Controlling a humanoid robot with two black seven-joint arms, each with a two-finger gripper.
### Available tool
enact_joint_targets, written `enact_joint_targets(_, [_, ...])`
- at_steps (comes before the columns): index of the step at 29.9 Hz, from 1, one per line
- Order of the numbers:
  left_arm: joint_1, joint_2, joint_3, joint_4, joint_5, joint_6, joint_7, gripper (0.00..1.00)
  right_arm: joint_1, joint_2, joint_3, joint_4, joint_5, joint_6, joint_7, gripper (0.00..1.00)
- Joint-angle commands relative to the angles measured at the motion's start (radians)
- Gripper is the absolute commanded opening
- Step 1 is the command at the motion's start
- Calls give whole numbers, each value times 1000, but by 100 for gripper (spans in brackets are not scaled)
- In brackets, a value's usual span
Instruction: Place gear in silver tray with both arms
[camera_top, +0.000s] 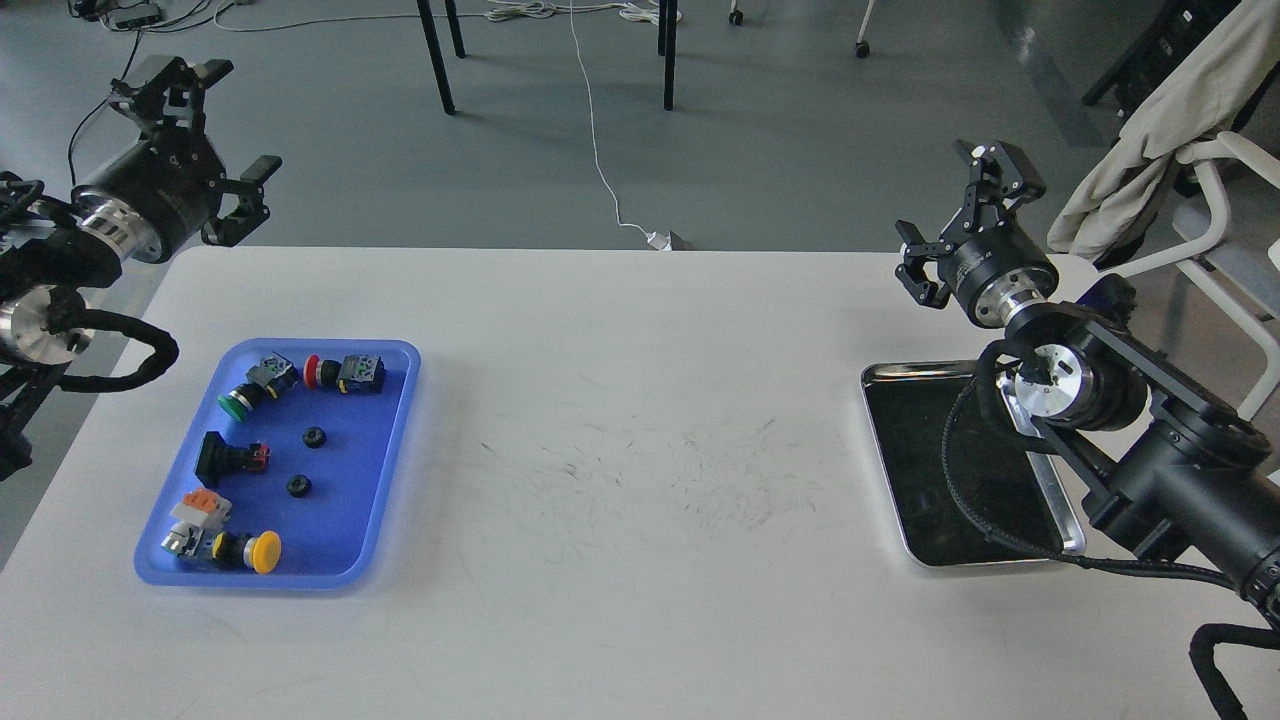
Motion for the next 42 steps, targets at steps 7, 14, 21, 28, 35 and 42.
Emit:
enact_joint_targets(7, [8,6,1,3,1,23,-29,99,-6,-1,0,9,0,0,0,99])
enact_joint_targets(14, [-8,73,107,-20,11,8,-24,99,-21,-24,0,29,0,0,0,99])
enact_joint_targets(21, [0,192,127,-129,62,-18,-16,99,-35,-27,1,43,0,0,0,99])
enact_joint_targets(28, [-8,230,167,-142,214,-15,-29,99,-35,-27,-2,43,-1,0,0,99])
enact_joint_targets(35, [-11,279,169,-144,370,-9,-33,99,-36,-27,0,43,-20,0,0,99])
enact_joint_targets(42, [-34,290,167,-136,398,57,-32,99,-36,-34,-2,44,-20,0,0,99])
